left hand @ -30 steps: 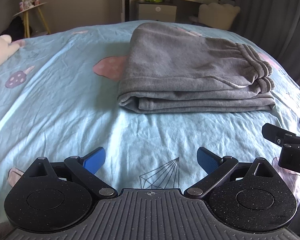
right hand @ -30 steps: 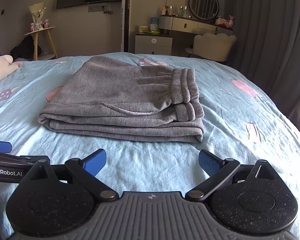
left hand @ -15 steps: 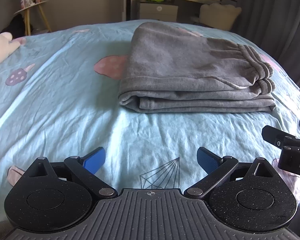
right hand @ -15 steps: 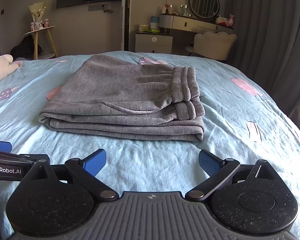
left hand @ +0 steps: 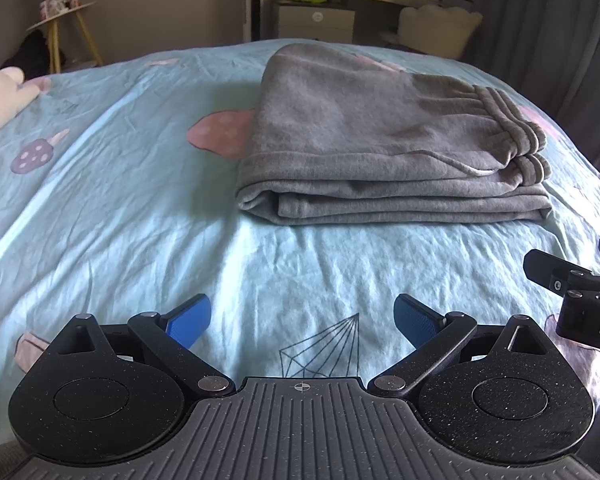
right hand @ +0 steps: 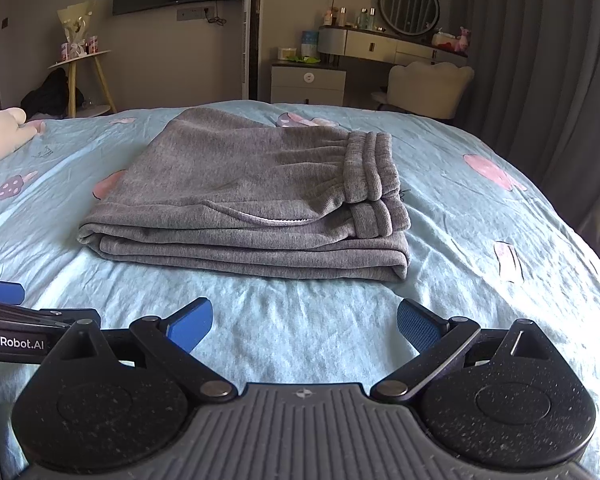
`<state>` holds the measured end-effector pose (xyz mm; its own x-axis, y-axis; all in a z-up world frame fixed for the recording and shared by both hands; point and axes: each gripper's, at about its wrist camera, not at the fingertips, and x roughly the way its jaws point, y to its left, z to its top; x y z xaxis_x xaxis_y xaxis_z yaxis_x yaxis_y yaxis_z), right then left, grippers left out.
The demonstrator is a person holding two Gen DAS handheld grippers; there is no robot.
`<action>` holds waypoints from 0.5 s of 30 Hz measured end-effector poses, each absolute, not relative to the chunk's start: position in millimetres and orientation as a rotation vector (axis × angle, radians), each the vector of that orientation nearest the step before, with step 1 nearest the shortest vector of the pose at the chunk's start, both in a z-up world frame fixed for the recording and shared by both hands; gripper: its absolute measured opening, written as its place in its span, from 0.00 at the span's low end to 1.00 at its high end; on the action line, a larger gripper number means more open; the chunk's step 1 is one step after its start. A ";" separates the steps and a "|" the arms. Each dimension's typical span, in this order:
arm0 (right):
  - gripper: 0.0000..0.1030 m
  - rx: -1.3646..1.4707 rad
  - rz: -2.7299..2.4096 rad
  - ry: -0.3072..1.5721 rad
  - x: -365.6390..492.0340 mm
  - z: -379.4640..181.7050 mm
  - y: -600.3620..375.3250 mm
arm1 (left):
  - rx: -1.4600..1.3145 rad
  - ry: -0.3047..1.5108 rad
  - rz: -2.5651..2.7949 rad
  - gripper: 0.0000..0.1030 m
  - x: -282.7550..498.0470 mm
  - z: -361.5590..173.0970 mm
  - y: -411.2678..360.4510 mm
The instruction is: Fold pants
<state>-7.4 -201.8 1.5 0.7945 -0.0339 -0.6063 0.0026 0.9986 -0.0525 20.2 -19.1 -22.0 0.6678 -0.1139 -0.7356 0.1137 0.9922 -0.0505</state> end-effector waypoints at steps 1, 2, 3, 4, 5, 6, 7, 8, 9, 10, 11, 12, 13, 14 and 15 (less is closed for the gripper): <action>0.96 -0.049 -0.019 0.652 -7.5 1.5 -201.9 | 0.000 0.830 -0.129 0.98 20.4 -22.2 -18.9; 0.96 -0.049 -0.019 0.652 -7.5 1.4 -201.9 | 0.001 0.831 -0.129 0.98 20.1 -22.1 -19.5; 0.96 -0.049 -0.020 0.653 -7.4 1.5 -201.8 | 0.002 0.831 -0.129 0.98 20.2 -22.2 -19.4; 0.96 -0.049 -0.020 0.654 -7.4 1.5 -201.8 | 0.001 0.831 -0.129 0.98 20.2 -22.1 -19.5; 0.96 -0.048 -0.020 0.654 -7.5 1.5 -201.8 | 0.001 0.831 -0.129 0.98 20.3 -22.1 -19.5; 0.96 -0.049 -0.019 0.653 -7.4 1.4 -201.9 | 0.000 0.831 -0.128 0.98 20.4 -22.2 -19.2; 0.96 -0.048 -0.019 0.653 -7.6 1.5 -201.9 | 0.000 0.830 -0.129 0.98 20.6 -22.0 -19.2; 0.96 -0.049 -0.019 0.653 -7.6 1.6 -201.8 | -0.001 0.830 -0.128 0.98 20.6 -22.0 -19.2; 0.96 -0.049 -0.019 0.653 -7.5 1.5 -202.0 | -0.002 0.830 -0.128 0.98 20.7 -22.0 -19.0; 0.96 -0.049 -0.019 0.653 -7.6 1.5 -201.9 | -0.003 0.831 -0.128 0.98 20.7 -22.1 -18.7; 0.96 -0.049 -0.019 0.653 -7.6 1.5 -201.9 | -0.001 0.830 -0.128 0.98 20.8 -22.1 -18.8; 0.96 -0.050 -0.019 0.653 -7.7 1.6 -201.9 | -0.001 0.831 -0.128 0.98 20.8 -22.1 -18.7; 0.96 -0.050 -0.019 0.652 -7.8 1.7 -202.0 | -0.002 0.831 -0.129 0.98 20.8 -22.1 -18.6; 0.96 -0.049 -0.018 0.653 -7.6 1.6 -202.0 | -0.001 0.831 -0.129 0.98 20.9 -22.0 -18.7; 0.96 -0.050 -0.019 0.653 -7.8 1.9 -202.0 | -0.001 0.831 -0.128 0.98 20.8 -22.0 -18.7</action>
